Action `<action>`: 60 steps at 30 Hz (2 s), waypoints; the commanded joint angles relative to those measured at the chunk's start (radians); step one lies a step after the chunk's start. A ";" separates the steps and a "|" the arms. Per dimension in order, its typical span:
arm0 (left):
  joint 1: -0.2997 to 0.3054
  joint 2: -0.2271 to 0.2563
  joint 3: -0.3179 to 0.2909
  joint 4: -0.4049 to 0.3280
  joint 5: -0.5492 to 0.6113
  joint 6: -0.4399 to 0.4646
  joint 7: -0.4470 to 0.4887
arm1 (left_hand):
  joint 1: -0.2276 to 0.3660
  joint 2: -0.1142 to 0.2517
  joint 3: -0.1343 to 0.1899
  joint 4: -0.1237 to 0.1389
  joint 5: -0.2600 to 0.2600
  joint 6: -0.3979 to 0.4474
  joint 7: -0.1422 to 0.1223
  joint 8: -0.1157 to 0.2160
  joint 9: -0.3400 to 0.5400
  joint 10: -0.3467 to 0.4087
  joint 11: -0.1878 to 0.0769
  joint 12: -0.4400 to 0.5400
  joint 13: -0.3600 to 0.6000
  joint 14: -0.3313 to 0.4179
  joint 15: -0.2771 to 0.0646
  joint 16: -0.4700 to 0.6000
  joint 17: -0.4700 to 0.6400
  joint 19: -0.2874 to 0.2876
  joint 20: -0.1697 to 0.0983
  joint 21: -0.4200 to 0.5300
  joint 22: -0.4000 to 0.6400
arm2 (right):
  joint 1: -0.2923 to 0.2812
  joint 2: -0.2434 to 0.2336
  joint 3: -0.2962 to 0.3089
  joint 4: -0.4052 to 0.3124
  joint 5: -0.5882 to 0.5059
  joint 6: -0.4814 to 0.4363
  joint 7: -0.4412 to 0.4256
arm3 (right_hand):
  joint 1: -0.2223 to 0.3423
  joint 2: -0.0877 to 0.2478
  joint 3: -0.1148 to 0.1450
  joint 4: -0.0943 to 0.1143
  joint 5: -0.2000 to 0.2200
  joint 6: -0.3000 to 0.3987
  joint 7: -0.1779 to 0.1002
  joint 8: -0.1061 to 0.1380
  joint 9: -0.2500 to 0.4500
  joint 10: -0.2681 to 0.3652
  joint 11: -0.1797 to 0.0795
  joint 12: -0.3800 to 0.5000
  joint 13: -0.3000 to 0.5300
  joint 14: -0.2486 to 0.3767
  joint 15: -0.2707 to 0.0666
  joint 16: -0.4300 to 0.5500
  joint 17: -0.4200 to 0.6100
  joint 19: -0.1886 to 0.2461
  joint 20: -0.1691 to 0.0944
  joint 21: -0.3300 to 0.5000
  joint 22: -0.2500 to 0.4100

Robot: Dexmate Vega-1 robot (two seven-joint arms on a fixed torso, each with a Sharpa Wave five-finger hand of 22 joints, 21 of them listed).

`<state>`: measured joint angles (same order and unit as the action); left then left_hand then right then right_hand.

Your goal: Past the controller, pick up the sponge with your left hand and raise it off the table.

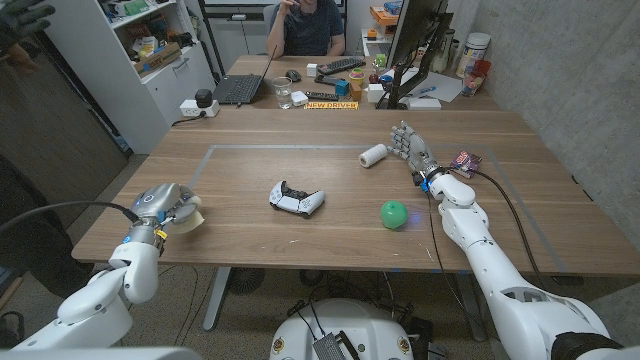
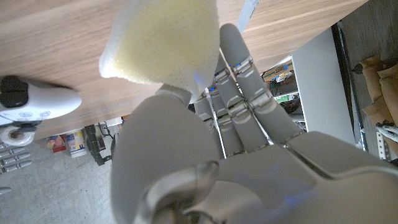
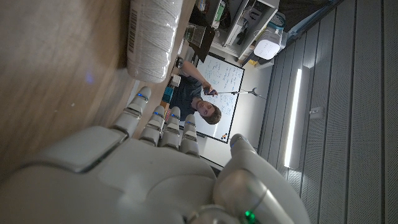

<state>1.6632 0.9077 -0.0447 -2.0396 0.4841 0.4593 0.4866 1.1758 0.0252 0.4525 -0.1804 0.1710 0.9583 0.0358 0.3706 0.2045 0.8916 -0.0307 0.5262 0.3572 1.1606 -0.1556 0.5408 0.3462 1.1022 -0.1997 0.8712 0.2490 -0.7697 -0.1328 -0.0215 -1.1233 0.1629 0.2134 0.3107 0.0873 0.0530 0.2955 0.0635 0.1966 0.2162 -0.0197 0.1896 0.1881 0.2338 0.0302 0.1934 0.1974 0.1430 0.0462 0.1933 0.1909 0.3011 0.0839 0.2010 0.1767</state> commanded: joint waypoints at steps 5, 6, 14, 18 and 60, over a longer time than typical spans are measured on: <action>0.026 -0.049 -0.082 -0.026 -0.080 -0.122 0.030 | 0.116 0.096 0.003 0.005 -0.001 0.025 0.019 0.003 0.001 0.069 -0.048 0.010 0.017 0.094 -0.076 0.000 0.009 0.007 -0.009 0.020 0.002 | 0.019 0.007 0.011 0.039 -0.002 0.017 0.016 | -0.005 -0.005 -0.002 0.001 0.008 -0.003 -0.006 0.005 0.003 0.005 -0.005 0.006 0.003 0.005 -0.003 0.006 0.000 0.003 -0.001 0.003 0.004; 0.027 -0.050 -0.084 -0.033 -0.075 -0.114 0.026 | 0.117 0.095 0.003 0.005 -0.001 0.026 0.019 0.003 0.001 0.069 -0.048 0.010 0.017 0.095 -0.076 -0.001 0.009 0.008 -0.009 0.021 0.002 | 0.020 0.006 0.011 0.040 -0.001 0.017 0.020 | -0.005 -0.005 -0.002 0.001 0.008 -0.003 -0.007 0.005 0.003 0.005 -0.005 0.006 0.003 0.005 -0.003 0.006 0.000 0.003 -0.001 0.003 0.004; 0.046 -0.088 -0.131 -0.076 -0.080 -0.154 0.022 | 0.119 0.090 0.001 0.008 -0.001 0.032 0.014 0.002 0.001 0.073 -0.053 0.011 0.026 0.099 -0.075 -0.004 0.011 0.003 -0.007 0.033 0.002 | 0.007 0.004 0.017 0.019 0.003 0.014 0.024 | -0.005 -0.005 -0.003 0.001 0.008 -0.004 -0.006 0.005 0.003 0.005 -0.005 0.006 0.003 0.005 -0.003 0.006 0.000 0.002 -0.001 0.003 0.004; 0.054 -0.109 -0.152 -0.097 -0.070 -0.175 0.022 | 0.121 0.089 0.000 0.009 -0.001 0.034 0.014 0.001 0.001 0.075 -0.053 0.011 0.030 0.100 -0.075 -0.007 0.011 0.001 -0.007 0.039 0.002 | 0.000 0.002 0.021 0.009 0.010 0.010 0.029 | -0.005 -0.006 -0.003 0.001 0.008 -0.004 -0.006 0.005 0.003 0.005 -0.007 0.006 0.003 0.006 -0.004 0.006 0.000 0.003 -0.001 0.003 0.004; -0.002 -0.367 -0.293 -0.217 -0.213 -0.414 -0.126 | 0.121 0.083 0.000 0.014 -0.001 0.046 0.010 -0.010 0.001 0.089 -0.057 0.003 0.057 0.110 -0.074 -0.024 0.020 -0.020 -0.007 0.086 -0.003 | -0.016 -0.001 0.035 0.014 0.041 0.033 0.050 | -0.007 -0.007 -0.005 -0.001 0.010 -0.001 -0.003 0.007 0.003 0.011 -0.011 0.008 0.003 0.011 -0.008 0.007 -0.001 0.007 -0.005 0.004 0.003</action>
<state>1.6888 0.5970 -0.3185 -2.2433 0.3276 0.0953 0.3894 1.1891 0.0118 0.4494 -0.1745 0.1673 0.9935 0.0500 0.3550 0.2026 0.9085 -0.0265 0.5323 0.4081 1.2589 -0.2181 0.5201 0.3646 1.0885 -0.1948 0.9507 0.2461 -0.7946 -0.1382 0.0106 -1.1320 0.1987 0.2346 0.3550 0.0820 0.0477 0.2955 0.0636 0.1966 0.2126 -0.0233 0.1896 0.1881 0.2392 0.0250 0.1934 0.1975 0.1466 0.0426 0.1933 0.1910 0.3009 0.0840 0.2011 0.1770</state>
